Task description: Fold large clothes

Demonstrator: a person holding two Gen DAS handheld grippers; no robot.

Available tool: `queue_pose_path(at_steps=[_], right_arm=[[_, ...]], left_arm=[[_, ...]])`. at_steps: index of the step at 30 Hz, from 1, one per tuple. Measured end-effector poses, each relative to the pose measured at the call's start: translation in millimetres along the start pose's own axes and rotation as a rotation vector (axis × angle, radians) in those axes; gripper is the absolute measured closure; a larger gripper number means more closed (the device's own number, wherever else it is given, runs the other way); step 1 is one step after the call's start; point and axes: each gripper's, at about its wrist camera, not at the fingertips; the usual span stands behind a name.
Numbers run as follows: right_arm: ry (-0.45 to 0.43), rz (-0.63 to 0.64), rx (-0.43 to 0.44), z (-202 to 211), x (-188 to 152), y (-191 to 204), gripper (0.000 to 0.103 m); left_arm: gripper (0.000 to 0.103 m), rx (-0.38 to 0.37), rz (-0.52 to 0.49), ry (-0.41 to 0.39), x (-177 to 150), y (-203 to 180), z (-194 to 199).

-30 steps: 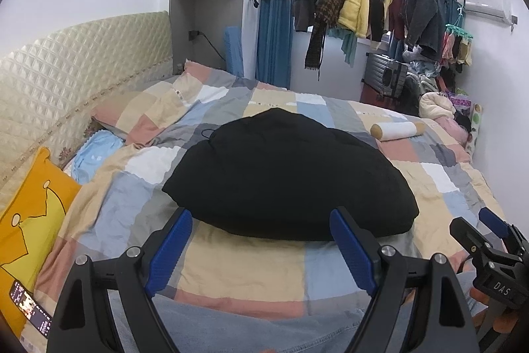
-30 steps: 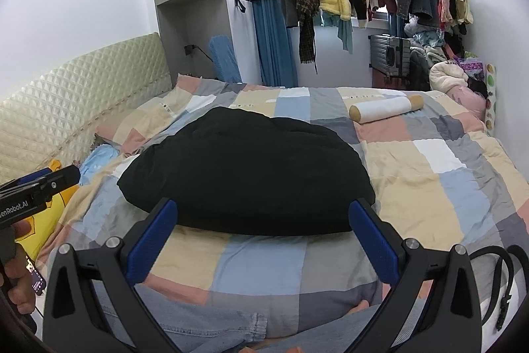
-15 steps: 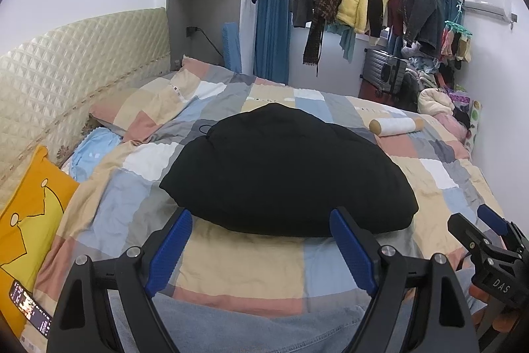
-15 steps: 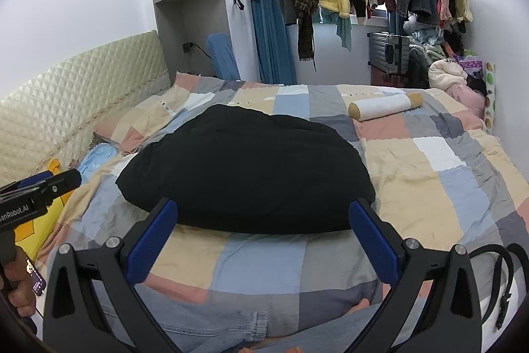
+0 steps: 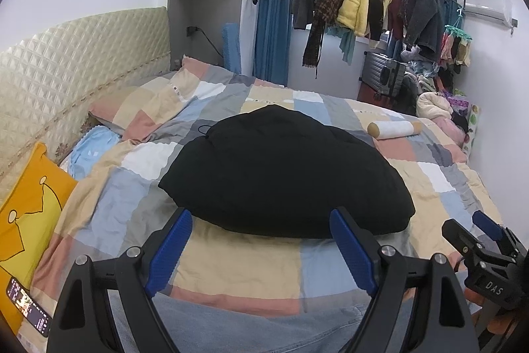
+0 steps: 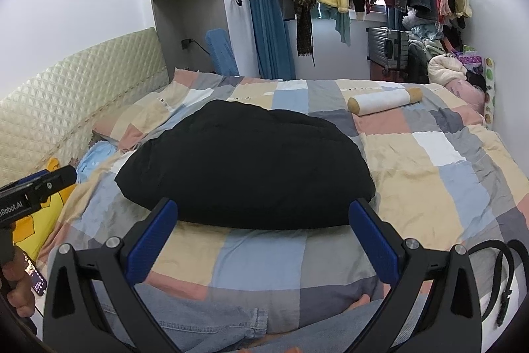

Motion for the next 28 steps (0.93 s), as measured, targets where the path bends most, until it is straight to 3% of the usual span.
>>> queue_pose_path(at_steps=[28], right_arm=[[-0.012, -0.008, -0.004, 4.7, 3.2, -4.6, 0.0]], left_arm=[[0.018, 0.008, -0.016, -0.009, 1.7, -5.3, 4.3]])
Point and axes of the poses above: each gripper's, at about its wrist camera, not at the fingertips, and z roughly against the way its jaws point, y to its left, x to its top, and after that the axes turned 13 degrees about z, right-handed
